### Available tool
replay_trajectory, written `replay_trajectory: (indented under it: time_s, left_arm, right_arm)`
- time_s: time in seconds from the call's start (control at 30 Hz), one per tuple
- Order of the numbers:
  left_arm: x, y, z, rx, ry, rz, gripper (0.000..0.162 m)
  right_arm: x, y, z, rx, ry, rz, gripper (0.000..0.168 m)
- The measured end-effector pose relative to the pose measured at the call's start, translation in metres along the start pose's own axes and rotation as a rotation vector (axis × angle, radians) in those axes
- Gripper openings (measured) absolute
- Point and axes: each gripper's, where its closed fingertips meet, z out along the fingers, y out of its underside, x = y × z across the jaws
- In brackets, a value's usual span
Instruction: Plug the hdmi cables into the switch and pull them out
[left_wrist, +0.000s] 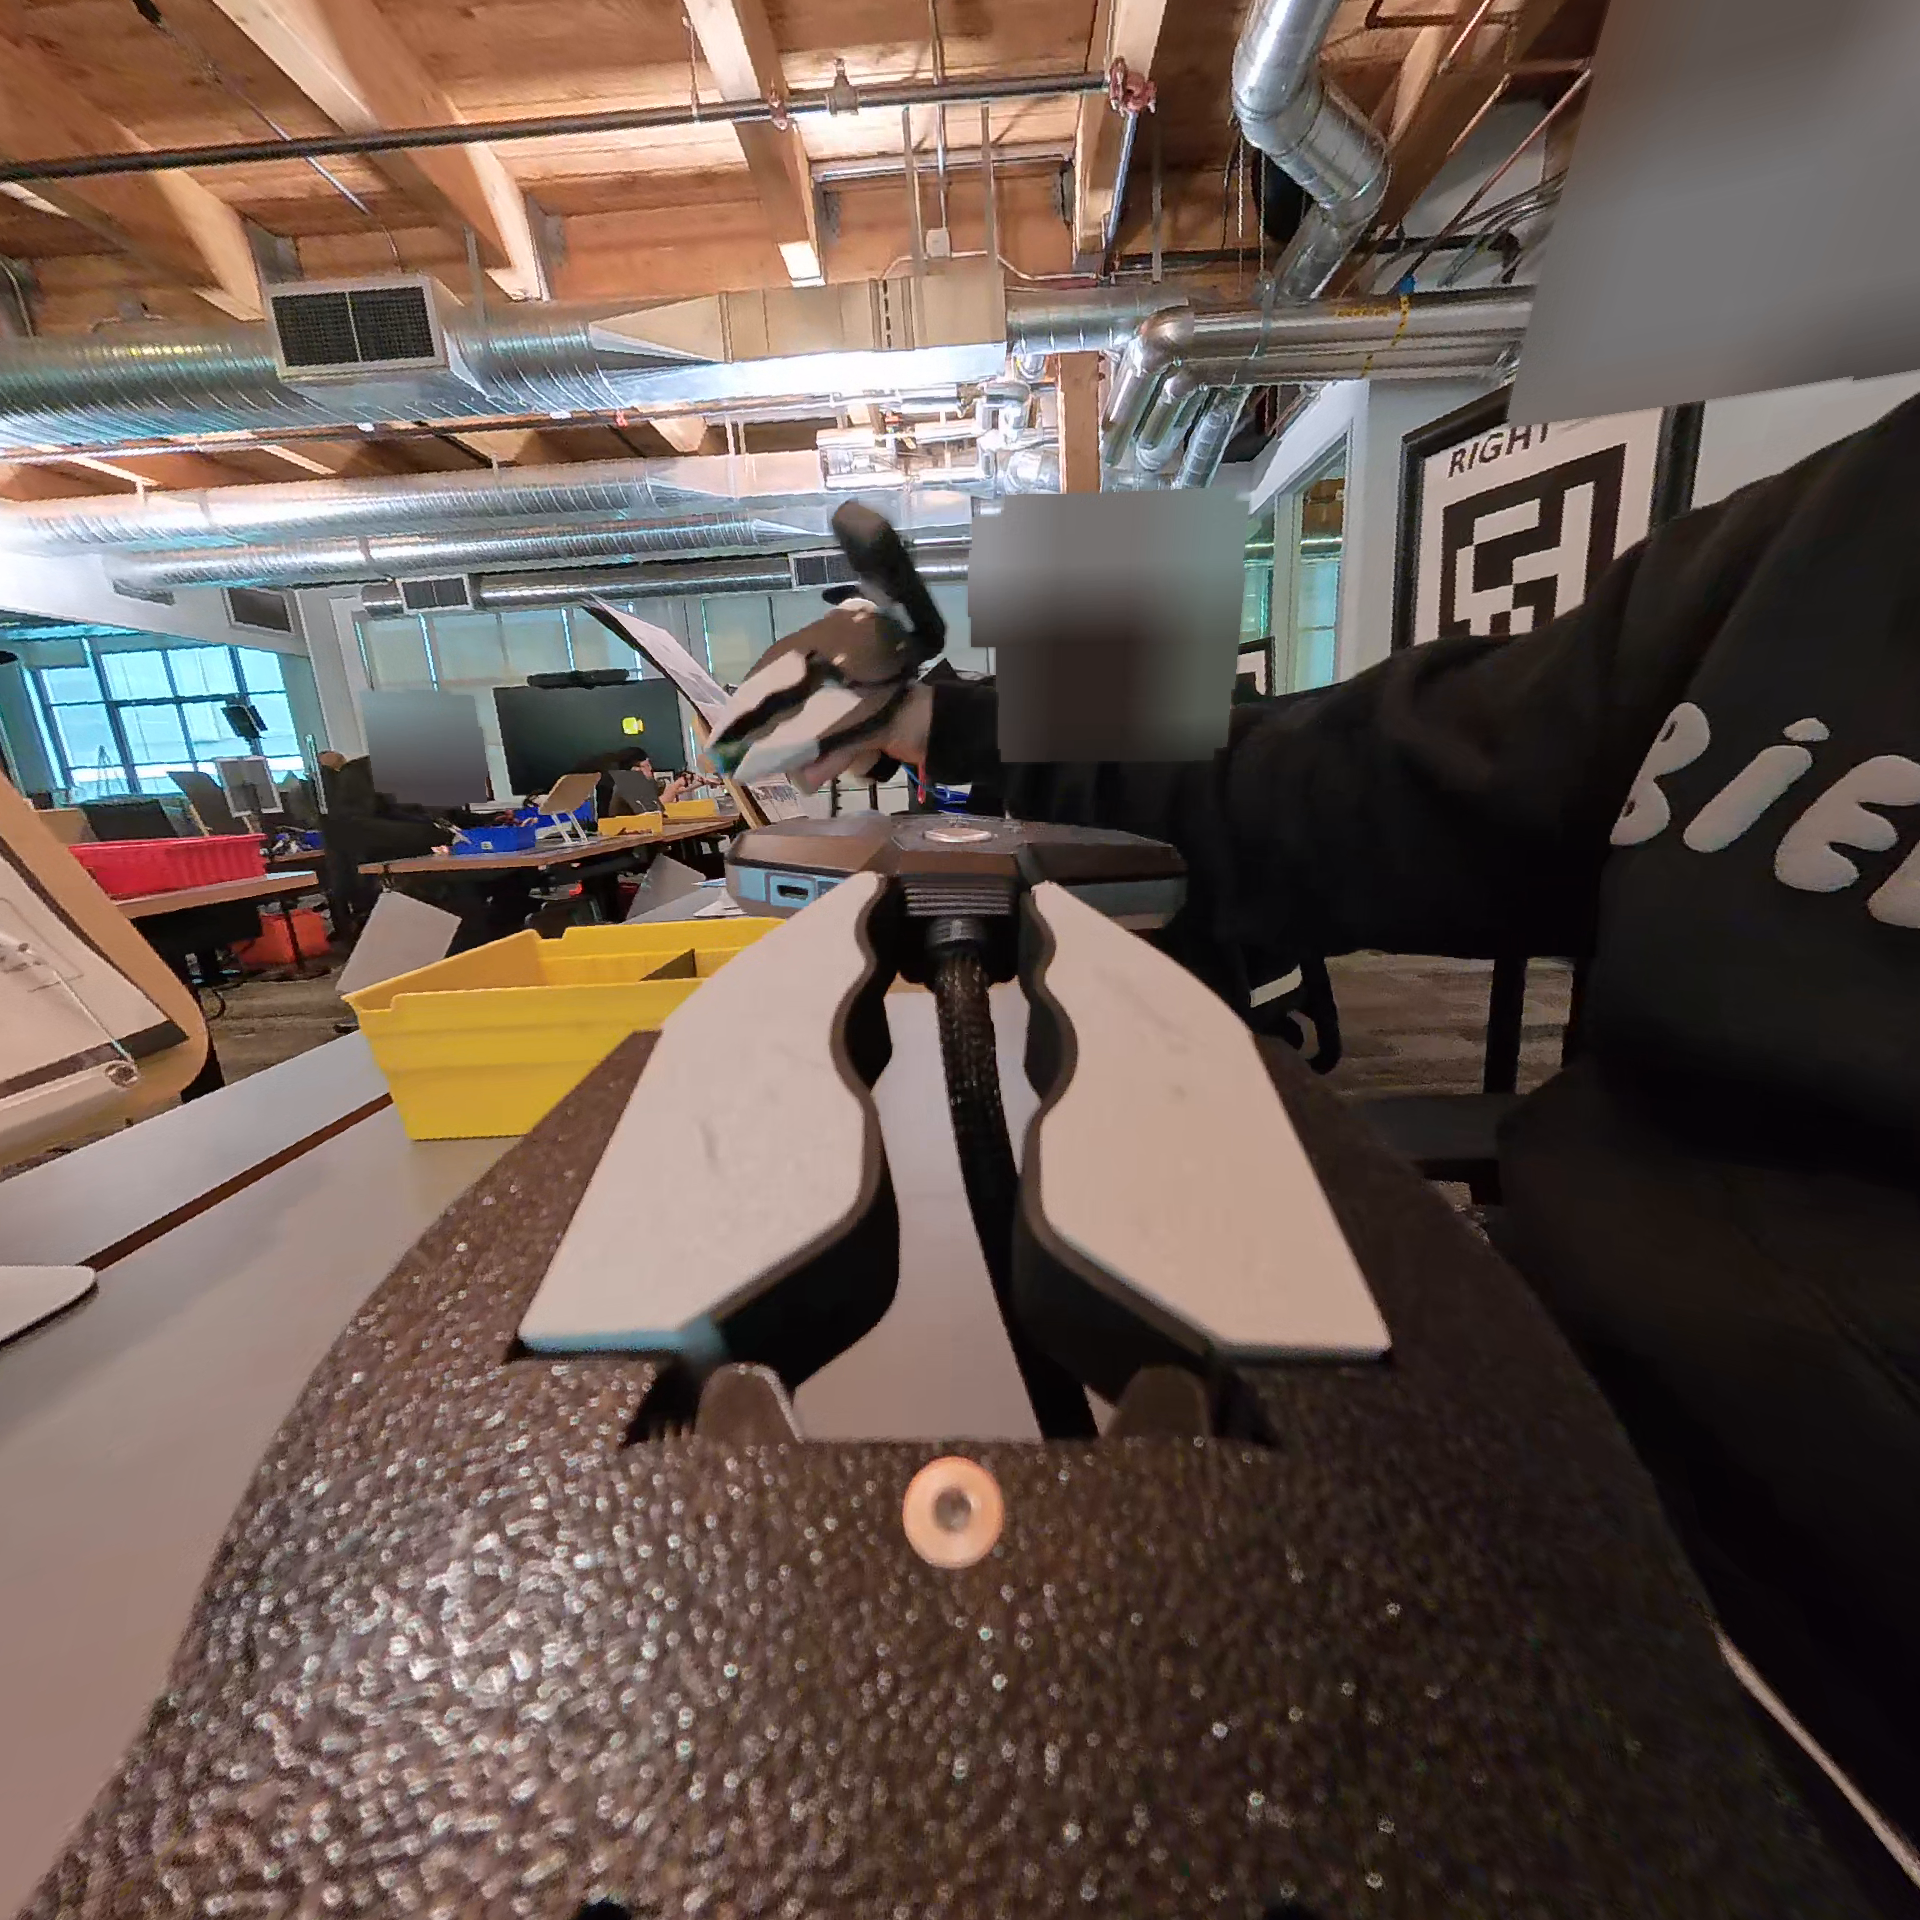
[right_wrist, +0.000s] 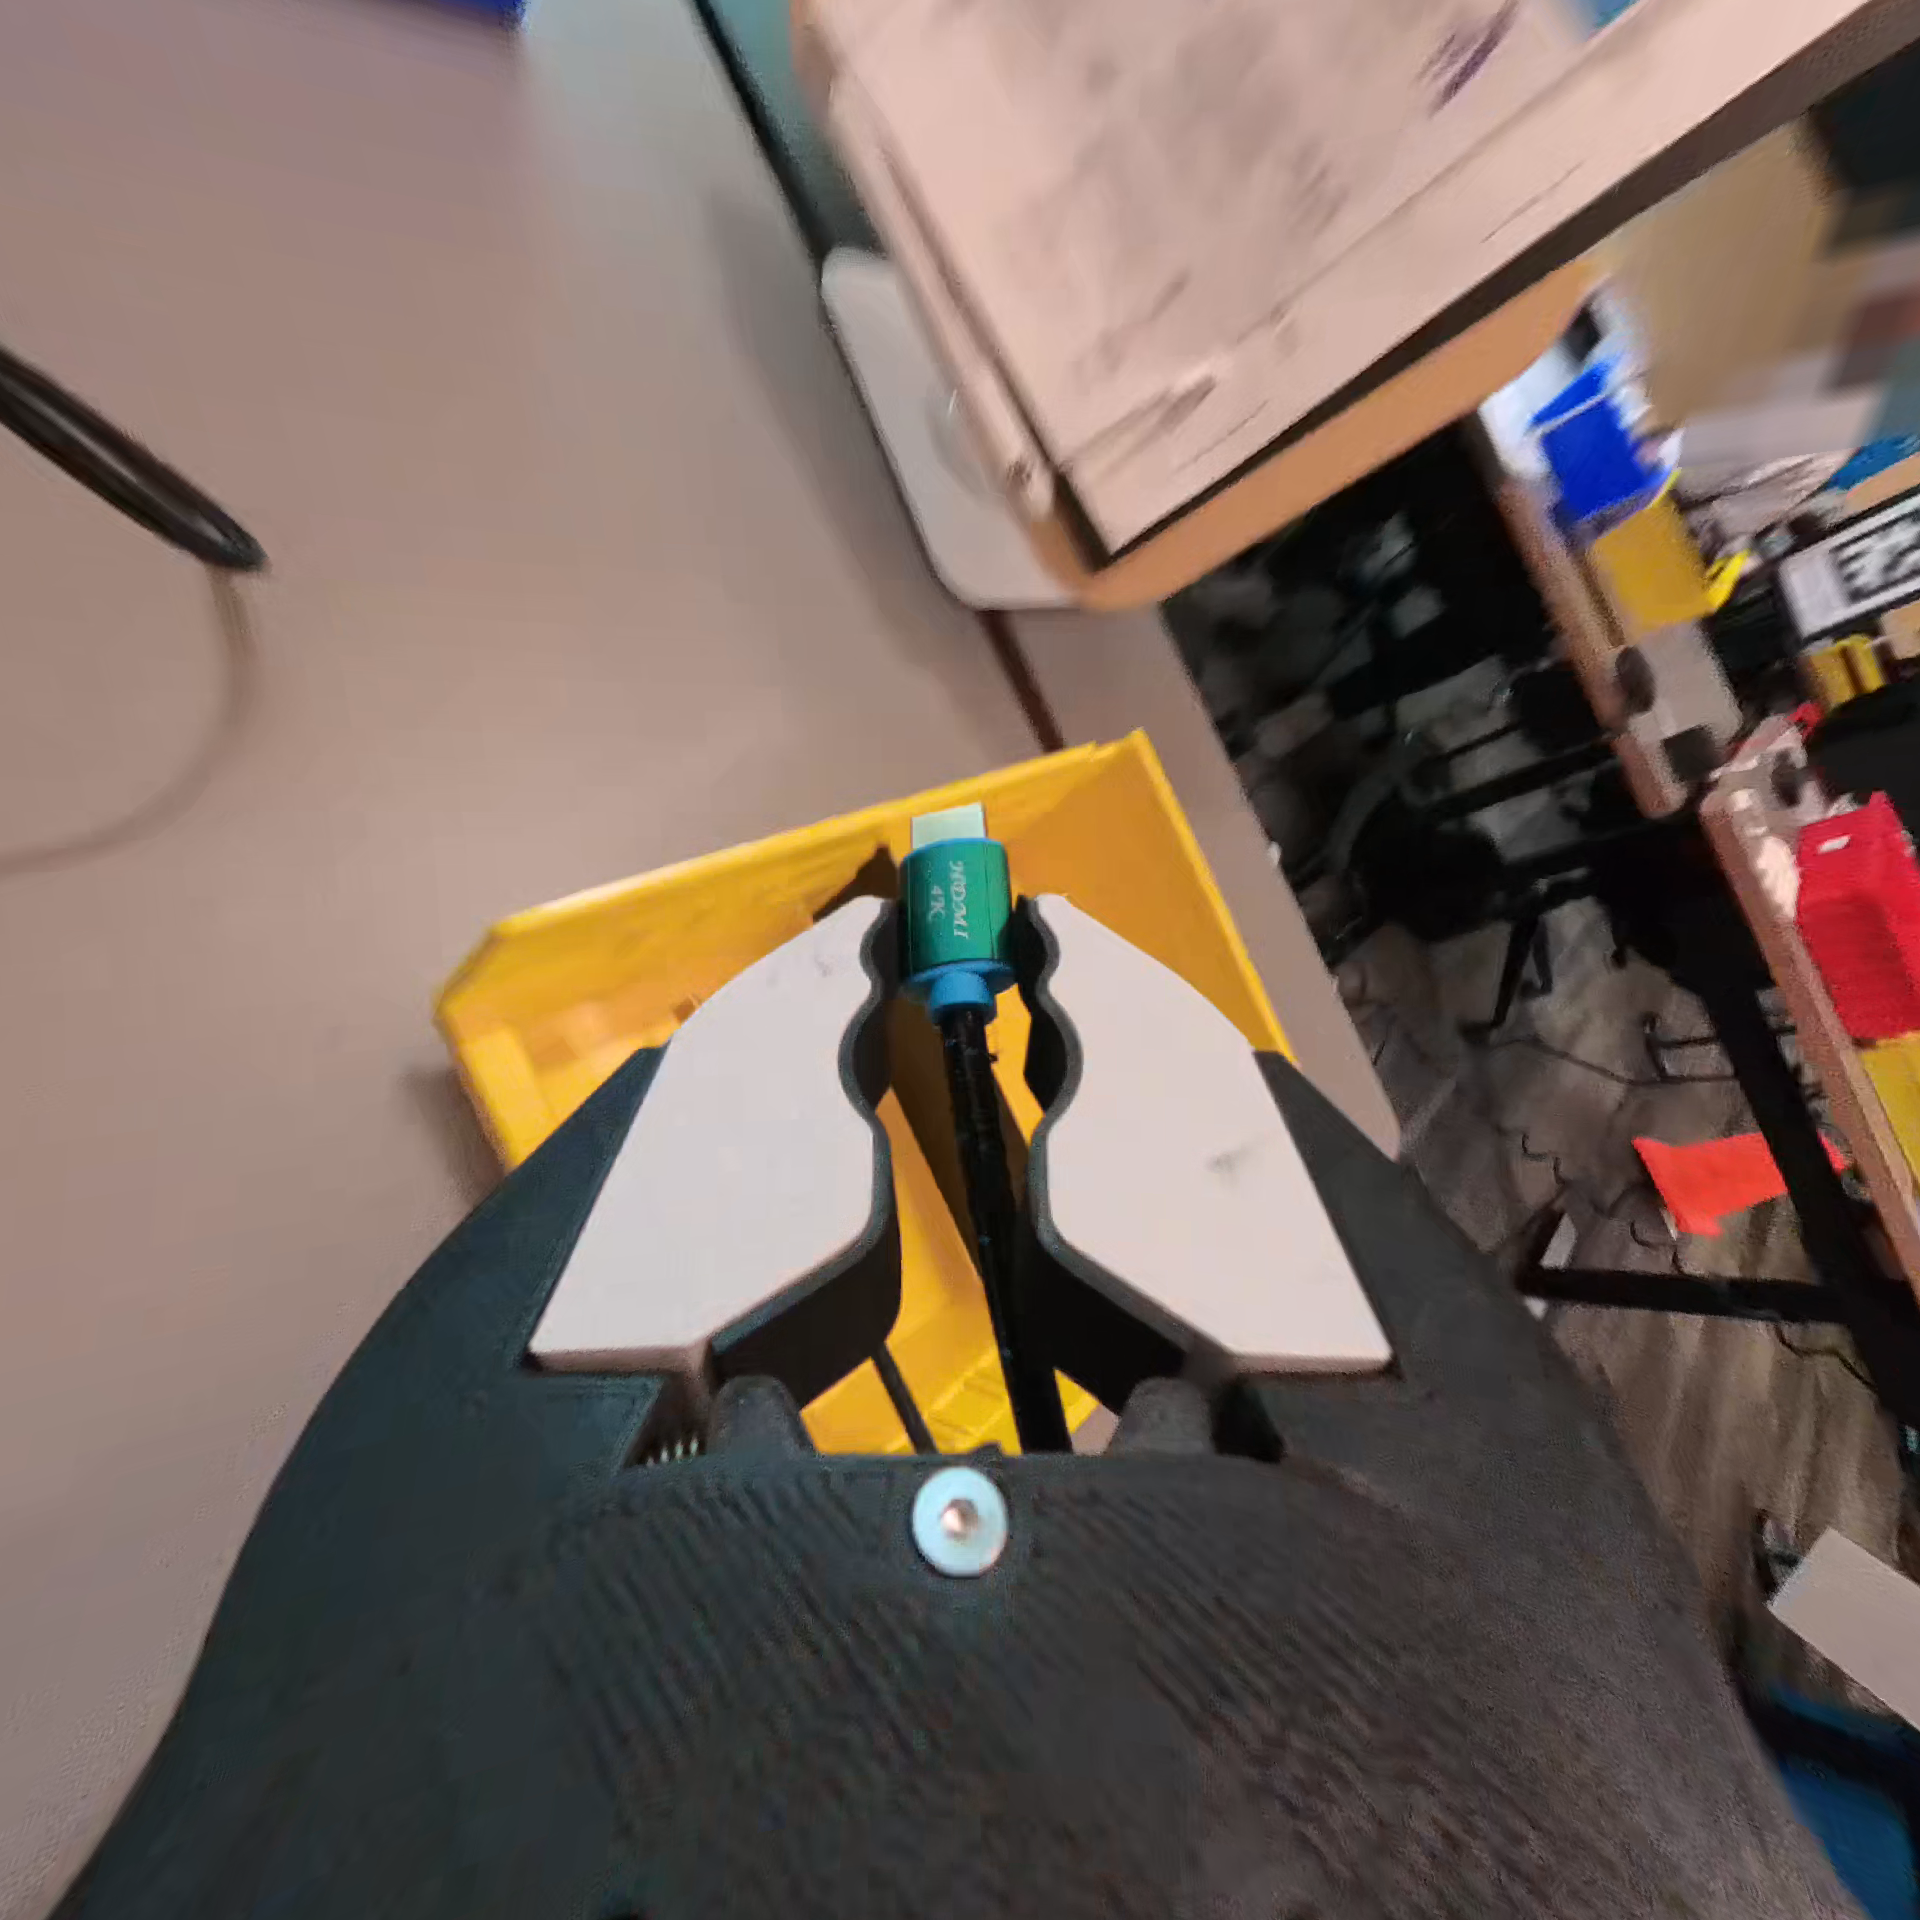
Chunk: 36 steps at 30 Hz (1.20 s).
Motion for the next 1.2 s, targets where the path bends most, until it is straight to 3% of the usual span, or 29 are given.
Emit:
replay_trajectory:
  time_s: [0.13,0.23,0.37,0.53,0.73,0.8,0.93,1.0,1.1,1.13,1.2]
  left_arm:
    - [0.000,0.002,0.000,-0.005,0.005,-0.002,0.021]
    - [-0.002,0.003,-0.002,0.006,0.004,-0.015,0.021]
    - [-0.004,0.005,-0.003,0.010,0.003,-0.023,0.021]
    - [-0.005,0.007,-0.004,0.014,0.004,-0.033,0.021]
    - [-0.004,0.010,0.000,0.013,0.023,-0.055,0.021]
    - [-0.003,0.012,0.002,0.004,0.026,-0.053,0.021]
    - [0.001,0.013,0.005,-0.009,0.038,-0.048,0.021]
    - [0.002,0.013,0.006,-0.006,0.044,-0.055,0.021]
    - [0.004,0.013,0.008,-0.007,0.059,-0.060,0.021]
    - [0.005,0.013,0.008,-0.006,0.067,-0.062,0.021]
    - [0.008,0.013,0.010,-0.003,0.079,-0.063,0.021]
  right_arm:
    - [-0.023,0.036,0.056,-0.226,-0.094,-0.104,0.021]
    - [-0.043,0.057,0.090,-0.329,-0.149,-0.063,0.021]
    - [-0.072,0.101,0.108,-0.526,-0.248,-0.025,0.028]
    - [-0.096,0.109,0.093,-0.597,-0.320,-0.125,0.054]
    - [-0.089,0.089,0.048,-0.593,-0.279,-0.110,0.062]
    - [-0.082,0.084,0.035,-0.600,-0.219,-0.122,0.061]
    - [-0.082,0.061,0.021,-0.457,-0.134,-0.043,0.058]
    - [-0.095,0.063,0.016,-0.442,-0.172,-0.014,0.052]
    - [-0.107,0.077,0.013,-0.497,-0.168,-0.041,0.057]
    - [-0.109,0.086,0.012,-0.542,-0.165,-0.064,0.054]
    - [-0.116,0.105,0.010,-0.631,-0.191,-0.095,0.032]
